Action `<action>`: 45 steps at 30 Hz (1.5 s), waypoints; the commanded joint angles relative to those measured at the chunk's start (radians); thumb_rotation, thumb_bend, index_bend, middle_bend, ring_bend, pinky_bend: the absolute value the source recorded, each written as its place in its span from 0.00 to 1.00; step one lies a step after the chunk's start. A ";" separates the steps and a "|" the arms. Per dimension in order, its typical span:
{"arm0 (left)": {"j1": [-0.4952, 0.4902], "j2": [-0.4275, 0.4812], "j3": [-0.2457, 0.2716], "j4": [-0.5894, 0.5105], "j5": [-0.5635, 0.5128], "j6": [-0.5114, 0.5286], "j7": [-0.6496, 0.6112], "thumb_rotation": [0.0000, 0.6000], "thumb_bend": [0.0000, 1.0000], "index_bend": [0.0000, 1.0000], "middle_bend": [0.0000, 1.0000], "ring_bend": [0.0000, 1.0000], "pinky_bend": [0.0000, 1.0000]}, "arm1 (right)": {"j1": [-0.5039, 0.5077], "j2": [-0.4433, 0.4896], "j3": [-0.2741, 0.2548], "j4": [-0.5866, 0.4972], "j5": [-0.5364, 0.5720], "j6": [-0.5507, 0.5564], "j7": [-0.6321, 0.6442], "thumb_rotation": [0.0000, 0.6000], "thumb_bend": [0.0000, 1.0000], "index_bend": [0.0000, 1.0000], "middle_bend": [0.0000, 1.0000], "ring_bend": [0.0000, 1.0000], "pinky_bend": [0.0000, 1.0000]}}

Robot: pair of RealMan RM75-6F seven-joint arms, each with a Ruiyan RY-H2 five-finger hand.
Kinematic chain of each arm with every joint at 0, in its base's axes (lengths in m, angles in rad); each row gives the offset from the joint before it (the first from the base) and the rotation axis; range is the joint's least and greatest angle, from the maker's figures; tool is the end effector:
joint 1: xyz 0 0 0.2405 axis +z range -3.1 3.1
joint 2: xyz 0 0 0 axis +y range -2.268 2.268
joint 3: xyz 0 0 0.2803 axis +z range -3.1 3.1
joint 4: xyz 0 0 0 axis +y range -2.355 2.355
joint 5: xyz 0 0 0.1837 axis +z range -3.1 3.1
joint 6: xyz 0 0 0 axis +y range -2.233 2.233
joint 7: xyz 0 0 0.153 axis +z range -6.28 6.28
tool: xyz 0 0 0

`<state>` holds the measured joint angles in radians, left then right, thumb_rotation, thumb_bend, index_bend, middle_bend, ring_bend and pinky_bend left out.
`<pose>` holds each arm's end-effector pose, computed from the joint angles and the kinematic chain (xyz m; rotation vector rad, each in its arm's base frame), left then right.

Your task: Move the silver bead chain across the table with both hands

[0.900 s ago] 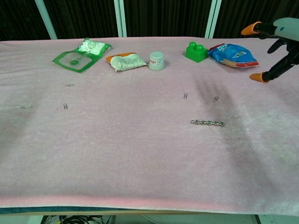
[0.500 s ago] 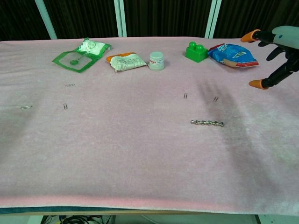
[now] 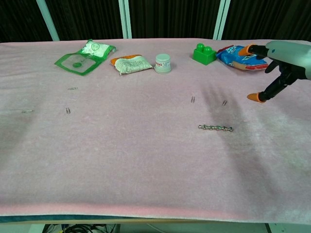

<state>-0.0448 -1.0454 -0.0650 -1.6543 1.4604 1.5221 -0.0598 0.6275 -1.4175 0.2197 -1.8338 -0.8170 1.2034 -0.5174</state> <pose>-0.3266 0.1788 0.2244 -1.2887 -0.9208 -0.9166 -0.1858 -0.3291 0.0639 1.5467 -1.1682 0.8791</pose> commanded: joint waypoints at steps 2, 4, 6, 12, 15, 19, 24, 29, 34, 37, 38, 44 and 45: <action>0.001 0.000 -0.001 0.000 0.000 0.003 -0.002 1.00 0.26 0.05 0.02 0.00 0.00 | 0.003 -0.007 -0.003 0.000 0.003 -0.001 -0.005 1.00 0.20 0.07 0.00 0.04 0.18; 0.003 0.001 0.000 -0.002 0.002 0.006 -0.002 1.00 0.26 0.05 0.02 0.00 0.00 | 0.011 -0.018 -0.013 0.005 0.006 -0.008 -0.022 1.00 0.20 0.09 0.00 0.04 0.18; 0.003 0.001 0.001 -0.004 0.003 0.007 -0.001 1.00 0.26 0.05 0.02 0.00 0.00 | 0.018 -0.031 -0.022 0.017 0.006 -0.006 -0.046 1.00 0.19 0.11 0.00 0.04 0.18; 0.005 0.001 0.001 -0.007 0.003 0.009 0.002 1.00 0.26 0.05 0.02 0.00 0.00 | 0.057 -0.124 -0.039 0.074 0.065 0.010 -0.159 1.00 0.19 0.23 0.00 0.04 0.18; 0.003 0.001 0.000 -0.006 -0.001 0.005 -0.001 1.00 0.26 0.05 0.02 0.00 0.00 | 0.075 -0.165 -0.017 0.100 0.114 -0.001 -0.168 1.00 0.19 0.29 0.00 0.04 0.18; 0.003 0.003 -0.002 -0.002 -0.004 0.003 -0.007 1.00 0.26 0.05 0.02 0.00 0.00 | 0.091 -0.199 -0.003 0.127 0.148 -0.005 -0.180 1.00 0.19 0.32 0.00 0.04 0.18; 0.001 0.004 -0.004 0.001 -0.007 -0.002 -0.015 1.00 0.26 0.05 0.02 0.00 0.00 | 0.106 -0.236 -0.001 0.151 0.176 0.003 -0.205 1.00 0.19 0.36 0.00 0.04 0.18; 0.000 0.004 -0.004 0.002 -0.007 -0.003 -0.018 1.00 0.26 0.05 0.02 0.00 0.00 | 0.116 -0.287 0.012 0.176 0.196 0.007 -0.198 1.00 0.20 0.38 0.00 0.04 0.18; 0.001 0.005 -0.004 0.001 -0.007 -0.002 -0.020 1.00 0.26 0.05 0.02 0.00 0.00 | 0.132 -0.338 0.035 0.213 0.221 -0.004 -0.183 1.00 0.22 0.41 0.00 0.04 0.18; 0.002 0.006 -0.005 0.001 -0.009 0.000 -0.024 1.00 0.26 0.05 0.02 0.00 0.00 | 0.140 -0.369 0.043 0.248 0.217 -0.002 -0.174 1.00 0.23 0.43 0.00 0.04 0.18; 0.003 0.007 -0.006 0.001 -0.010 0.000 -0.025 1.00 0.26 0.05 0.02 0.00 0.00 | 0.141 -0.377 0.044 0.259 0.215 -0.001 -0.173 1.00 0.24 0.43 0.00 0.04 0.18; 0.003 0.009 -0.008 0.005 -0.014 -0.001 -0.036 1.00 0.26 0.05 0.02 0.00 0.00 | 0.146 -0.413 0.048 0.315 0.202 0.008 -0.165 1.00 0.27 0.47 0.00 0.04 0.18; 0.003 0.010 -0.008 0.006 -0.014 -0.001 -0.037 1.00 0.26 0.05 0.02 0.00 0.00 | 0.146 -0.418 0.048 0.322 0.201 0.008 -0.165 1.00 0.28 0.47 0.00 0.04 0.18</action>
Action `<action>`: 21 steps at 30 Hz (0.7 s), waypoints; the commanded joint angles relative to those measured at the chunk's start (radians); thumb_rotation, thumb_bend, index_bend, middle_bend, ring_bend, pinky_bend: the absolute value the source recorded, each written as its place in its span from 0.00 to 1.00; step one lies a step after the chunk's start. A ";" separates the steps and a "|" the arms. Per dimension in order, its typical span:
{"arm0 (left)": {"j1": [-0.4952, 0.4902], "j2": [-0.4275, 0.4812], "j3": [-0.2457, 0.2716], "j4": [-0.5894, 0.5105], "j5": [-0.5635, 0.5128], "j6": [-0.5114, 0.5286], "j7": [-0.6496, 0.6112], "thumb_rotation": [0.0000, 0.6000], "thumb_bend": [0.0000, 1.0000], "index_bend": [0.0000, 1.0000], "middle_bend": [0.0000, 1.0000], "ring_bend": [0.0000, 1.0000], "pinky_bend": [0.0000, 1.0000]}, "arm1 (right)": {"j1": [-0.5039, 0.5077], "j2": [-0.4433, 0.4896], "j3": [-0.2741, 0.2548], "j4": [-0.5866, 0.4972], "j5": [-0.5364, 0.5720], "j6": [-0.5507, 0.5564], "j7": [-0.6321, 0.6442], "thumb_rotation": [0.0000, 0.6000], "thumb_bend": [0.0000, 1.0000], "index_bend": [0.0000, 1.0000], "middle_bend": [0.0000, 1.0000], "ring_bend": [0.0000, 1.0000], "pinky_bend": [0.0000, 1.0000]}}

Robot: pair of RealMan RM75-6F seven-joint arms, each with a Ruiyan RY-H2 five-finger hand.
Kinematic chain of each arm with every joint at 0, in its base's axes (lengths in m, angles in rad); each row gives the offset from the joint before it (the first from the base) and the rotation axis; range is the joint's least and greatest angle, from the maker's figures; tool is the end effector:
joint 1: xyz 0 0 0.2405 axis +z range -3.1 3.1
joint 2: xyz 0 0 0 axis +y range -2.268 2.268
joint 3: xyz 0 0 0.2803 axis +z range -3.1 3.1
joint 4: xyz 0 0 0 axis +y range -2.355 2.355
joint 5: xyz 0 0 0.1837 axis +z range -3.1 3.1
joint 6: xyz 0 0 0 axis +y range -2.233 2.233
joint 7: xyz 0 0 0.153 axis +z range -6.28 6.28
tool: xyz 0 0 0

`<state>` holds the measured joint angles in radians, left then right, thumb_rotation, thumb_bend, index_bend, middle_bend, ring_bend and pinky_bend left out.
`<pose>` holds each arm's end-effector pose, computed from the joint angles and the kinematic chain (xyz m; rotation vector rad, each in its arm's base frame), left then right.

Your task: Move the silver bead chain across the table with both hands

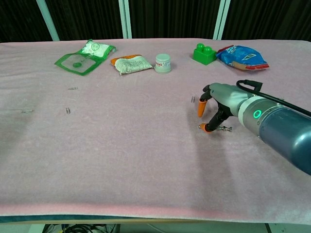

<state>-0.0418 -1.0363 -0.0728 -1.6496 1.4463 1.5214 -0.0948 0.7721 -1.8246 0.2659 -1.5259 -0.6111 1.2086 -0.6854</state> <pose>-0.3293 0.1791 0.2298 -1.2625 -0.9358 -0.9302 -0.1486 -0.3405 -0.0581 1.5767 -1.2530 0.7507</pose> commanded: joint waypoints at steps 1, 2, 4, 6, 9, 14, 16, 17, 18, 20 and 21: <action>0.000 0.001 0.000 0.001 0.000 -0.001 -0.003 1.00 0.26 0.05 0.02 0.00 0.00 | 0.002 -0.014 0.002 0.019 -0.006 0.004 0.003 1.00 0.28 0.48 0.00 0.04 0.18; 0.000 0.001 0.000 0.002 0.000 -0.001 -0.004 1.00 0.26 0.05 0.02 0.00 0.00 | 0.002 -0.016 0.002 0.022 -0.006 0.004 0.004 1.00 0.28 0.48 0.00 0.04 0.18; 0.000 0.001 -0.001 0.002 0.000 -0.001 -0.006 1.00 0.26 0.05 0.02 0.00 0.00 | 0.002 -0.022 0.002 0.029 -0.006 0.004 0.005 1.00 0.28 0.48 0.00 0.04 0.18; 0.000 0.002 -0.001 0.002 0.000 0.000 -0.008 1.00 0.26 0.05 0.02 0.00 0.00 | 0.000 -0.031 0.004 0.038 -0.007 0.004 0.008 1.00 0.28 0.49 0.00 0.04 0.18; 0.000 0.002 0.000 0.003 0.001 0.000 -0.009 1.00 0.26 0.05 0.02 0.00 0.00 | -0.001 -0.039 0.004 0.045 -0.011 0.004 0.011 1.00 0.28 0.50 0.00 0.04 0.18; 0.000 0.002 -0.001 0.003 0.002 0.000 -0.009 1.00 0.26 0.05 0.02 0.00 0.00 | -0.005 -0.052 0.004 0.064 -0.014 0.004 0.013 1.00 0.27 0.52 0.00 0.04 0.18; 0.000 0.001 -0.001 0.004 0.003 0.001 -0.011 1.00 0.26 0.05 0.02 0.00 0.00 | -0.008 -0.055 0.004 0.070 -0.015 0.004 0.016 1.00 0.27 0.53 0.00 0.04 0.18; 0.000 0.000 -0.001 0.005 0.003 0.002 -0.011 1.00 0.26 0.05 0.02 0.00 0.00 | -0.010 -0.056 0.003 0.072 -0.016 0.004 0.017 1.00 0.27 0.53 0.00 0.04 0.18; 0.000 0.000 -0.002 0.005 0.003 0.003 -0.011 1.00 0.26 0.05 0.02 0.00 0.00 | -0.011 -0.057 0.003 0.074 -0.016 0.003 0.018 1.00 0.27 0.53 0.00 0.04 0.18; 0.000 -0.001 -0.003 0.007 0.003 0.004 -0.010 1.00 0.26 0.05 0.02 0.00 0.00 | -0.015 -0.059 0.002 0.079 -0.018 0.001 0.020 1.00 0.27 0.54 0.00 0.04 0.18; 0.000 -0.002 -0.003 0.008 0.003 0.004 -0.010 1.00 0.26 0.05 0.02 0.00 0.00 | -0.016 -0.060 0.001 0.081 -0.018 0.000 0.020 1.00 0.27 0.54 0.00 0.04 0.18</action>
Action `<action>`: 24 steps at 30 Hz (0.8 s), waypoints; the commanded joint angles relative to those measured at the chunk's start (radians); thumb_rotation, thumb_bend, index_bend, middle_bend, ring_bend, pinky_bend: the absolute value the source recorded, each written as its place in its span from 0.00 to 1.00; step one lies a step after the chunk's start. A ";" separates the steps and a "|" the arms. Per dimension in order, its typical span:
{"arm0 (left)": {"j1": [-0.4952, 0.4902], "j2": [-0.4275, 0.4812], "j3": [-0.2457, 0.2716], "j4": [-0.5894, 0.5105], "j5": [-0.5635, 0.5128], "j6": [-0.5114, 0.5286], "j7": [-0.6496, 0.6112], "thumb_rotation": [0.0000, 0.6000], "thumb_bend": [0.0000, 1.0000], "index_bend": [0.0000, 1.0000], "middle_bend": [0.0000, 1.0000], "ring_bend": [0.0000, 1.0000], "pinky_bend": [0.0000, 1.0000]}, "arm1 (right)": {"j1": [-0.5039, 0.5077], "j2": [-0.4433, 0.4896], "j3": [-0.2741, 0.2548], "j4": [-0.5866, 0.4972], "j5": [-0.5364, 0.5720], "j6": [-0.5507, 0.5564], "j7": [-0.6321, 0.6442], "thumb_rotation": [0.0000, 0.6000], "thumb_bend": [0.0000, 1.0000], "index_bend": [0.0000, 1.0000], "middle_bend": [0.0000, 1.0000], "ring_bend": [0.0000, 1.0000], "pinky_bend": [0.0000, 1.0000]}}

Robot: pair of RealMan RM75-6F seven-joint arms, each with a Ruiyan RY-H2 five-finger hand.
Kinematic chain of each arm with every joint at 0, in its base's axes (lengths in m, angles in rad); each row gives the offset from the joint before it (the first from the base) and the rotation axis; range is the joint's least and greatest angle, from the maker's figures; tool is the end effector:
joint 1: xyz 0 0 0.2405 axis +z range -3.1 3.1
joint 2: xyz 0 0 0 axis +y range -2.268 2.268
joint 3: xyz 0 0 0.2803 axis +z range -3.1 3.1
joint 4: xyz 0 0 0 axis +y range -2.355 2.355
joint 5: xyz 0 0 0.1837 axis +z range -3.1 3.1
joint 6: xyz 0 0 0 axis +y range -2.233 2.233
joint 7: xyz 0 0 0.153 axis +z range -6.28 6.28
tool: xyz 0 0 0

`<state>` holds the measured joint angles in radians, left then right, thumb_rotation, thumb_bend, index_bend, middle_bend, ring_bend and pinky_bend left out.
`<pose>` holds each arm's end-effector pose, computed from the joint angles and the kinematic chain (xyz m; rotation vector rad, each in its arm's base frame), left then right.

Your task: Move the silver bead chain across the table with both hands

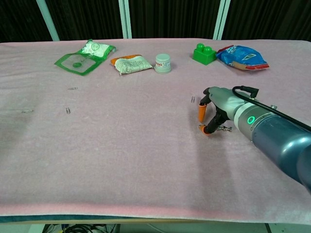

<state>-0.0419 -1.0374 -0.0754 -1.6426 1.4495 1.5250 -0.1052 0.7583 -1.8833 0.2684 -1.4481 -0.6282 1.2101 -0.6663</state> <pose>-0.3295 0.1797 0.2308 -1.2602 -0.9326 -0.9397 -0.1542 -0.3388 -0.0722 1.5435 -1.2625 0.7460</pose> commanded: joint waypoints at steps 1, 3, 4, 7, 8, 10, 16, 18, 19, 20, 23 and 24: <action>0.000 -0.001 0.000 0.001 0.000 0.000 0.000 1.00 0.26 0.05 0.02 0.00 0.00 | -0.003 -0.003 -0.002 0.005 -0.002 -0.003 0.001 1.00 0.27 0.54 0.00 0.04 0.18; 0.000 -0.002 -0.001 0.001 0.000 0.002 0.001 1.00 0.26 0.05 0.02 0.00 0.00 | -0.006 -0.005 -0.004 0.008 -0.003 -0.006 0.002 1.00 0.27 0.55 0.00 0.04 0.18; 0.001 -0.002 -0.001 0.001 0.000 0.003 0.001 1.00 0.26 0.05 0.02 0.00 0.00 | -0.007 -0.006 -0.004 0.009 -0.004 -0.008 0.004 1.00 0.27 0.55 0.00 0.04 0.18; 0.001 -0.002 -0.001 0.002 0.001 0.004 0.000 1.00 0.26 0.05 0.02 0.00 0.00 | -0.010 -0.008 -0.004 0.013 -0.006 -0.014 0.007 1.00 0.27 0.55 0.00 0.04 0.18; 0.001 -0.002 -0.001 0.002 0.001 0.004 0.000 1.00 0.26 0.05 0.02 0.00 0.00 | -0.011 -0.010 -0.004 0.015 -0.007 -0.014 0.007 1.00 0.27 0.55 0.00 0.04 0.18; 0.001 -0.002 -0.001 0.003 0.001 0.005 0.000 1.00 0.26 0.05 0.02 0.00 0.00 | -0.013 -0.012 -0.003 0.018 -0.008 -0.016 0.009 1.00 0.27 0.55 0.00 0.04 0.18; 0.001 -0.004 -0.002 0.004 0.000 0.005 0.000 1.00 0.26 0.05 0.02 0.00 0.00 | -0.015 -0.019 0.001 0.027 -0.014 -0.018 0.013 1.00 0.27 0.55 0.00 0.04 0.18; 0.001 -0.004 -0.002 0.005 0.001 0.005 0.000 1.00 0.26 0.05 0.02 0.00 0.00 | -0.015 -0.022 0.004 0.032 -0.016 -0.019 0.014 1.00 0.27 0.55 0.00 0.04 0.18; 0.001 -0.004 -0.002 0.005 0.001 0.005 0.000 1.00 0.26 0.05 0.02 0.00 0.00 | -0.015 -0.023 0.005 0.034 -0.017 -0.021 0.015 1.00 0.27 0.56 0.00 0.04 0.18; 0.001 -0.004 -0.002 0.005 0.000 0.005 0.000 1.00 0.26 0.05 0.02 0.00 0.00 | -0.015 -0.024 0.006 0.035 -0.017 -0.022 0.014 1.00 0.27 0.56 0.00 0.04 0.18; 0.001 -0.004 -0.003 0.005 0.000 0.006 0.001 1.00 0.26 0.05 0.02 0.00 0.00 | -0.015 -0.025 0.007 0.041 -0.013 -0.028 0.008 1.00 0.27 0.57 0.00 0.04 0.18; 0.001 -0.004 -0.003 0.005 -0.001 0.005 0.001 1.00 0.26 0.05 0.02 0.00 0.00 | -0.015 -0.026 0.007 0.042 -0.012 -0.030 0.007 1.00 0.27 0.57 0.00 0.04 0.18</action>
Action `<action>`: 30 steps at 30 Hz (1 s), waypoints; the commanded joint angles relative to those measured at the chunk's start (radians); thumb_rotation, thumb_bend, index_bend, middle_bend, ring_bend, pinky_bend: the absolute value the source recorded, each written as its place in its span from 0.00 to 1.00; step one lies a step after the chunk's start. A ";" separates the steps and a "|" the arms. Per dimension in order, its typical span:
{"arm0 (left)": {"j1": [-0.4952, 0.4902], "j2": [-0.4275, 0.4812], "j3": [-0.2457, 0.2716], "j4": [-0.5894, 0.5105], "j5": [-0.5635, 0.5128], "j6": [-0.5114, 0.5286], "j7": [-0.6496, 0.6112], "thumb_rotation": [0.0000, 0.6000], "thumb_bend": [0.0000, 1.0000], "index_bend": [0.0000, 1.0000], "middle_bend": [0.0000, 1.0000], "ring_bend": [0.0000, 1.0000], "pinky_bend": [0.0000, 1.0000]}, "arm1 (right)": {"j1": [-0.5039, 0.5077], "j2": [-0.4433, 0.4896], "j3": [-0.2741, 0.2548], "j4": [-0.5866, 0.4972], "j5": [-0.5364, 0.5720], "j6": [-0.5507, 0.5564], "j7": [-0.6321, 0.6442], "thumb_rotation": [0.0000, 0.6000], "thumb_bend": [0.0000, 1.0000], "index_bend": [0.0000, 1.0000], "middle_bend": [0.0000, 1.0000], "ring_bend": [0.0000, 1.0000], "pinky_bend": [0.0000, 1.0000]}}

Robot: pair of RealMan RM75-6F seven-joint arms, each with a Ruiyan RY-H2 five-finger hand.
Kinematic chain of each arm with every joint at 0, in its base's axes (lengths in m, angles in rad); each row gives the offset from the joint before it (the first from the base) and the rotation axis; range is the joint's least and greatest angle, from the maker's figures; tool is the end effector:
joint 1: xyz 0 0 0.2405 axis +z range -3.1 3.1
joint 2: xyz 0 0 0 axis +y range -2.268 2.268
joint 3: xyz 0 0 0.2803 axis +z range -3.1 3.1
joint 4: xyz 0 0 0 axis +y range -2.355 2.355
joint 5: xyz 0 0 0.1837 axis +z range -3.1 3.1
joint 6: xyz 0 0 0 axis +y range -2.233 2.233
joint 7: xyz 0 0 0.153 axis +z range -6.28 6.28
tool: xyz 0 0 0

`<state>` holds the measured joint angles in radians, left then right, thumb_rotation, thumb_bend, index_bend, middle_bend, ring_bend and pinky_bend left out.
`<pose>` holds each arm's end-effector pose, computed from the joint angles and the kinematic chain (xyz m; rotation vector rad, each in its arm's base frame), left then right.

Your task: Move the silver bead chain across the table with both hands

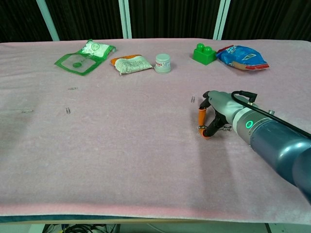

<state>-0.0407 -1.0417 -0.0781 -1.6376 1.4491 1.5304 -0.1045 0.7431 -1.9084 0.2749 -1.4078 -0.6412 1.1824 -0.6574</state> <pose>-0.3300 0.1797 0.2310 -1.2555 -0.9260 -0.9427 -0.1582 -0.3372 -0.0805 1.5427 -1.2781 0.7398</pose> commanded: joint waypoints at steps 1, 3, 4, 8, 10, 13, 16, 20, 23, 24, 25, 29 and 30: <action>0.000 0.000 0.000 0.000 -0.001 0.000 0.000 1.00 0.26 0.05 0.02 0.00 0.00 | 0.000 -0.001 0.001 0.003 0.002 -0.003 -0.003 1.00 0.27 0.57 0.00 0.04 0.18; 0.000 0.000 0.000 -0.001 0.000 0.000 0.000 1.00 0.26 0.05 0.02 0.00 0.00 | -0.001 -0.001 0.001 0.004 0.002 -0.004 -0.004 1.00 0.28 0.58 0.00 0.04 0.18; 0.000 0.000 0.001 -0.001 0.000 0.000 0.000 1.00 0.26 0.05 0.02 0.00 0.00 | -0.001 -0.001 0.002 0.004 0.002 -0.005 -0.005 1.00 0.28 0.58 0.00 0.04 0.18; 0.000 0.000 0.000 -0.001 -0.001 0.000 0.001 1.00 0.26 0.05 0.02 0.00 0.00 | -0.004 -0.001 0.002 0.003 0.000 -0.006 -0.009 1.00 0.29 0.59 0.00 0.04 0.18; 0.000 0.000 0.000 -0.002 -0.001 -0.001 0.001 1.00 0.26 0.05 0.02 0.00 0.00 | -0.005 0.000 0.003 0.003 0.001 -0.007 -0.012 1.00 0.31 0.59 0.00 0.04 0.18; 0.000 0.001 0.001 -0.002 -0.001 -0.002 0.001 1.00 0.26 0.05 0.02 0.00 0.00 | -0.006 0.002 0.000 0.004 -0.001 -0.007 -0.020 1.00 0.33 0.59 0.00 0.04 0.18; 0.000 0.002 0.000 -0.003 -0.002 -0.002 0.002 1.00 0.26 0.05 0.02 0.00 0.00 | -0.004 0.004 -0.019 0.012 -0.013 -0.002 -0.046 1.00 0.35 0.59 0.00 0.04 0.18; 0.001 0.001 0.000 -0.003 -0.002 -0.002 0.003 1.00 0.26 0.05 0.02 0.00 0.00 | -0.008 0.009 -0.016 0.002 0.008 -0.013 -0.053 1.00 0.36 0.59 0.00 0.04 0.18; 0.000 0.001 0.000 -0.004 -0.003 -0.003 0.003 1.00 0.26 0.05 0.02 0.00 0.00 | -0.006 0.014 -0.013 -0.004 0.016 -0.019 -0.061 1.00 0.38 0.59 0.00 0.04 0.18; 0.000 0.001 0.000 -0.004 -0.003 -0.003 0.004 1.00 0.26 0.05 0.02 0.00 0.00 | -0.005 0.015 -0.012 -0.007 0.016 -0.021 -0.061 1.00 0.38 0.59 0.00 0.04 0.18; 0.001 0.001 0.000 -0.004 -0.004 -0.003 0.004 1.00 0.26 0.05 0.02 0.00 0.00 | -0.006 0.016 -0.012 -0.010 0.016 -0.022 -0.061 1.00 0.38 0.59 0.00 0.04 0.18; 0.000 0.002 0.001 -0.005 -0.003 -0.003 0.004 1.00 0.26 0.05 0.02 0.00 0.00 | -0.008 0.021 -0.007 -0.021 0.012 -0.025 -0.051 1.00 0.39 0.62 0.00 0.04 0.18; 0.000 0.002 0.001 -0.006 -0.002 -0.004 0.004 1.00 0.26 0.05 0.02 0.00 0.00 | -0.009 0.023 -0.003 -0.026 0.011 -0.025 -0.046 1.00 0.39 0.62 0.00 0.04 0.18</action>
<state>-0.0403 -1.0395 -0.0773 -1.6431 1.4467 1.5268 -0.1006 0.7348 -1.8869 0.2693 -1.4306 -0.6294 1.1576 -0.7067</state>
